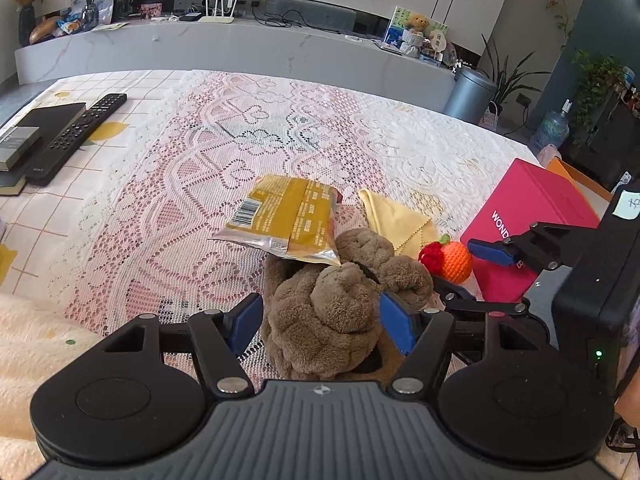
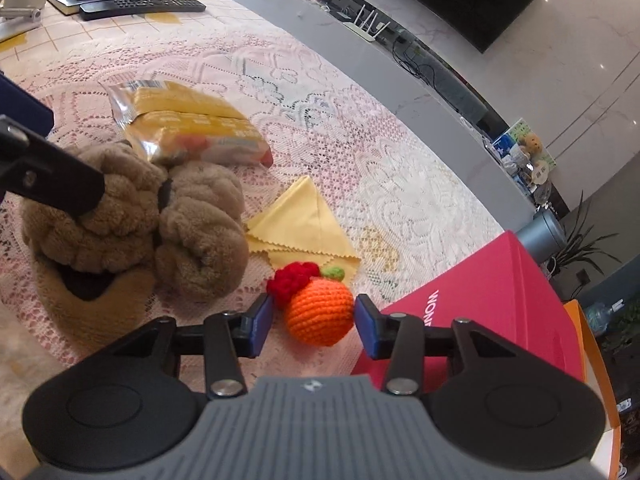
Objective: Organize soft objects
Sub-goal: 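Grasp the yellow cloth with the left tool while the right tool grasps the orange crocheted fruit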
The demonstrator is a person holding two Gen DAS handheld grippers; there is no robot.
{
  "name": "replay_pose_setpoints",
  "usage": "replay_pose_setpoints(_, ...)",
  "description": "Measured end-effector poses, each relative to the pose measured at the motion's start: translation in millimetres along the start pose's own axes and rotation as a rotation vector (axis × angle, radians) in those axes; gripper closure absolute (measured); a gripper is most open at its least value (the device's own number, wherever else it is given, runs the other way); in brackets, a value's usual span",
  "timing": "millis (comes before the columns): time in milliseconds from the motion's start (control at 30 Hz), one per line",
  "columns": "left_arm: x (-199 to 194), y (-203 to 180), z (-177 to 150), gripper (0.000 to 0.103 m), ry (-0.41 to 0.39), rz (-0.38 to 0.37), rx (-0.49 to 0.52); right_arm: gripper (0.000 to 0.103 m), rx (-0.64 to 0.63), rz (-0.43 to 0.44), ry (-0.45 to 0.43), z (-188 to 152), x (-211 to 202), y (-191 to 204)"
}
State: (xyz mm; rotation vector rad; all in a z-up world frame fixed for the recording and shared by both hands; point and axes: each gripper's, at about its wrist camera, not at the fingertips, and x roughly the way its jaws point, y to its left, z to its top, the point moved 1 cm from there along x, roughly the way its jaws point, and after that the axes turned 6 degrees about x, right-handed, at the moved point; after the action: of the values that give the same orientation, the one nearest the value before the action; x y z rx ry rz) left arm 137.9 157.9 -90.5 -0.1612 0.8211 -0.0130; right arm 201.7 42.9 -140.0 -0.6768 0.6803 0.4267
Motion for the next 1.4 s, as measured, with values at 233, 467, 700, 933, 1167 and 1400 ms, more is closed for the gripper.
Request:
replay_pose_setpoints(233, -3, -7, 11, 0.032, -0.028, -0.024, 0.034, 0.067, 0.067, 0.041, -0.057, 6, -17, -13)
replay_pose_setpoints(467, 10, -28, 42, 0.043, -0.051, -0.047, 0.171, 0.067, 0.16, 0.122, -0.118, 25, -41, -48)
replay_pose_setpoints(700, 52, -41, 76, 0.038, -0.002, -0.141, 0.276, 0.067, 0.324, 0.245, -0.082, 46, -35, -105)
replay_pose_setpoints(933, 112, -54, 81, 0.031, 0.113, -0.153, 0.324, 0.067, 0.404, 0.269, -0.087, 53, -24, -133)
replay_pose_setpoints(1167, 144, -68, 76, 0.032, 0.174, -0.114, 0.347, 0.085, 0.427, 0.284, -0.075, 53, -11, -140)
replay_pose_setpoints(1400, 144, -77, 72, 0.066, 0.139, -0.075, 0.409, 0.103, 0.461, 0.317, -0.056, 49, -2, -148)
